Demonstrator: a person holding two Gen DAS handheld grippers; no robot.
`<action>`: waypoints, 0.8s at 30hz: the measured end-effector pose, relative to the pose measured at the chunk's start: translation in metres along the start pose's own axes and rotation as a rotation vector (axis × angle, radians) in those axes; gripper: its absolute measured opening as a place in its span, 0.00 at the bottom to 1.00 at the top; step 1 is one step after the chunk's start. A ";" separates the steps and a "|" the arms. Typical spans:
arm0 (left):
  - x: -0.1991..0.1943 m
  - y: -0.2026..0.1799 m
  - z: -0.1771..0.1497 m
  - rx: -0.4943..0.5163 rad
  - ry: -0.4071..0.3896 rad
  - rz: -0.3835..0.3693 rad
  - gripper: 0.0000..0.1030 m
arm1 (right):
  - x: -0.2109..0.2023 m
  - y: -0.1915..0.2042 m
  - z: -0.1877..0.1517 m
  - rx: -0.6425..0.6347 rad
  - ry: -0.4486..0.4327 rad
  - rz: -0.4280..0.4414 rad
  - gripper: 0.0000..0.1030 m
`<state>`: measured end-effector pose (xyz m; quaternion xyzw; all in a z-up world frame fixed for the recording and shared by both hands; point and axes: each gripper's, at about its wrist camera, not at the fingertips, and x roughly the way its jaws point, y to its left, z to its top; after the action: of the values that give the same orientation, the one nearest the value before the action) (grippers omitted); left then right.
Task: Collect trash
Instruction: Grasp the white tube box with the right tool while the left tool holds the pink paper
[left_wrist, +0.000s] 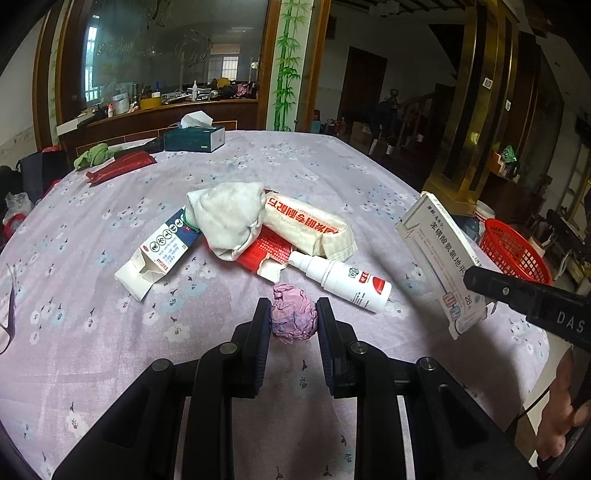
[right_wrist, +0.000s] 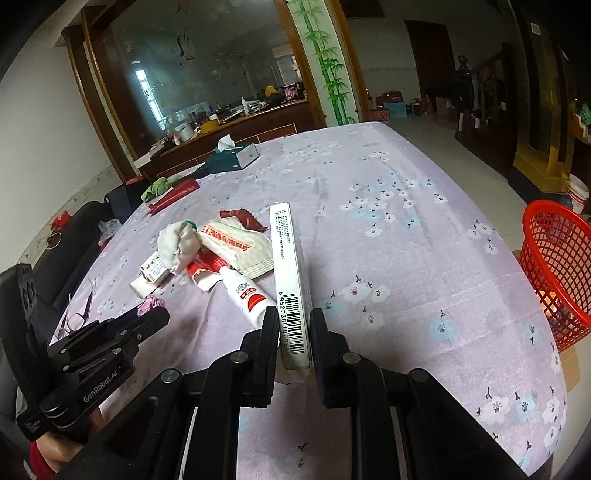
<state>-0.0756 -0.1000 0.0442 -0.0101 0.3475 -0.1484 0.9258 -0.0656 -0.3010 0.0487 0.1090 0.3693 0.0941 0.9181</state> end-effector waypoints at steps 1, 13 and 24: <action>0.000 -0.001 0.000 0.002 0.002 0.005 0.22 | -0.001 0.000 -0.001 -0.001 0.001 0.003 0.17; 0.003 -0.012 0.002 0.025 0.015 0.027 0.22 | -0.002 -0.004 -0.003 0.014 0.014 0.025 0.17; 0.003 -0.017 0.003 0.037 0.018 0.035 0.22 | -0.006 -0.005 -0.003 0.019 0.017 0.035 0.17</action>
<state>-0.0763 -0.1171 0.0466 0.0145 0.3531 -0.1388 0.9251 -0.0717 -0.3068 0.0495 0.1235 0.3760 0.1074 0.9121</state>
